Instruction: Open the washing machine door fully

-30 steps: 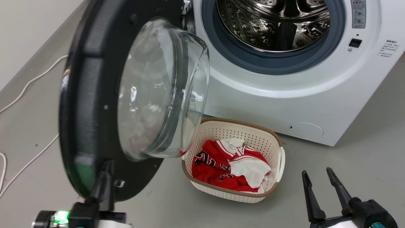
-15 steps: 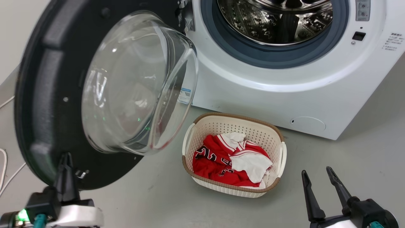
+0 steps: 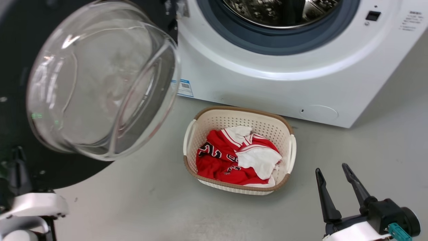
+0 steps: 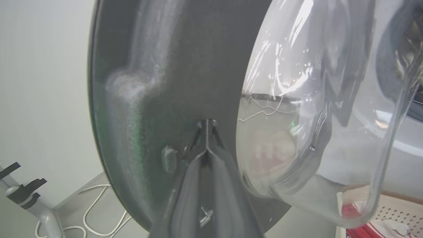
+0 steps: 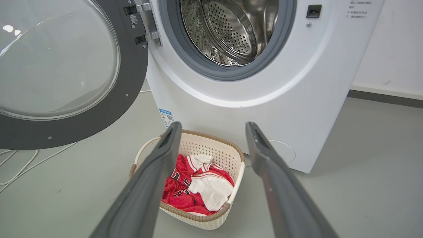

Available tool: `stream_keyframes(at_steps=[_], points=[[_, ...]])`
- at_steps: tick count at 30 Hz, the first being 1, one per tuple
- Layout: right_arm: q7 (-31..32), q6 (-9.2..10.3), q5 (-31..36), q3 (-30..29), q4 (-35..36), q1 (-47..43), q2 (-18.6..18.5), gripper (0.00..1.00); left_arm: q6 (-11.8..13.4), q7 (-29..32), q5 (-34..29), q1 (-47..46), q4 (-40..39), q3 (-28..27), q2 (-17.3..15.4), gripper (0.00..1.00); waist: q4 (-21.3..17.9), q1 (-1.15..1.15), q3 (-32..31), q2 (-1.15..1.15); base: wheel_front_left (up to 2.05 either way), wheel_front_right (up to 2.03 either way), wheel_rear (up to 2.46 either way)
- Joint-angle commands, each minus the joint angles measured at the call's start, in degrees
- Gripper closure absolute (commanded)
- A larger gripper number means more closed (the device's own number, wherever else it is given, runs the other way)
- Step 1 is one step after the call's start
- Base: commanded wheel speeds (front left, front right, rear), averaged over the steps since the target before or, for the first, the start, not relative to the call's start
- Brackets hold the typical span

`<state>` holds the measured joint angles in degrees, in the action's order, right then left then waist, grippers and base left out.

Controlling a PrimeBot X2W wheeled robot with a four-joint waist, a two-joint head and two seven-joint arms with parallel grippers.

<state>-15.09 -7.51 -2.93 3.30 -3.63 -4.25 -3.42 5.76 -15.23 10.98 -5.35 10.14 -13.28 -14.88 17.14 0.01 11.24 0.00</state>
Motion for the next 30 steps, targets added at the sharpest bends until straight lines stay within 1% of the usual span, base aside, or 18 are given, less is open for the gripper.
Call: stream_keyframes(at_steps=[1, 3, 9, 15, 21, 30], points=[[-0.10, 0.04, 0.44, 0.01, 0.30, 0.88, -0.30, 0.00, 0.04, 0.15, 0.02, -1.43, 0.98, -1.51, -0.73, 1.00, -1.07, -0.01, 0.83, 0.00, 0.00, 0.00, 0.00], [-0.10, 0.04, 0.49, -0.03, 0.49, 1.14, -0.37, 0.00, 0.02, 0.15, 0.08, -2.42, 2.20, -3.47, -1.14, 1.00, -1.90, -0.01, 1.31, 0.00, 0.00, 0.00, 0.00], [-0.10, 0.04, 0.68, -0.11, 0.76, 1.46, -0.49, 0.00, -1.14, 0.15, 0.28, -4.94, 6.44, -8.35, -2.98, 1.00, -4.00, -0.01, 2.56, 0.00, 0.00, 0.00, 0.00], [-0.10, 0.04, 0.66, -0.21, 1.12, 2.25, -0.75, 0.00, -2.14, 0.15, 0.15, -8.24, 11.42, -12.30, -5.69, 1.00, -5.44, -0.01, 3.95, 0.00, 0.00, 0.00, 0.00], [-0.10, 0.04, 0.83, -0.37, 1.36, 2.76, -0.89, 0.00, -2.52, 0.14, -0.07, -11.93, 15.30, -15.43, -7.93, 1.00, -5.99, -0.01, 4.94, 0.00, 0.00, 0.00, 0.00], [-0.10, 0.04, 0.76, -0.09, 1.22, 3.67, -0.90, 0.00, -4.64, 0.14, -0.82, -14.98, 20.06, -18.69, -10.33, 1.00, -6.81, -0.01, 5.93, 0.00, 0.00, 0.00, 0.00]])
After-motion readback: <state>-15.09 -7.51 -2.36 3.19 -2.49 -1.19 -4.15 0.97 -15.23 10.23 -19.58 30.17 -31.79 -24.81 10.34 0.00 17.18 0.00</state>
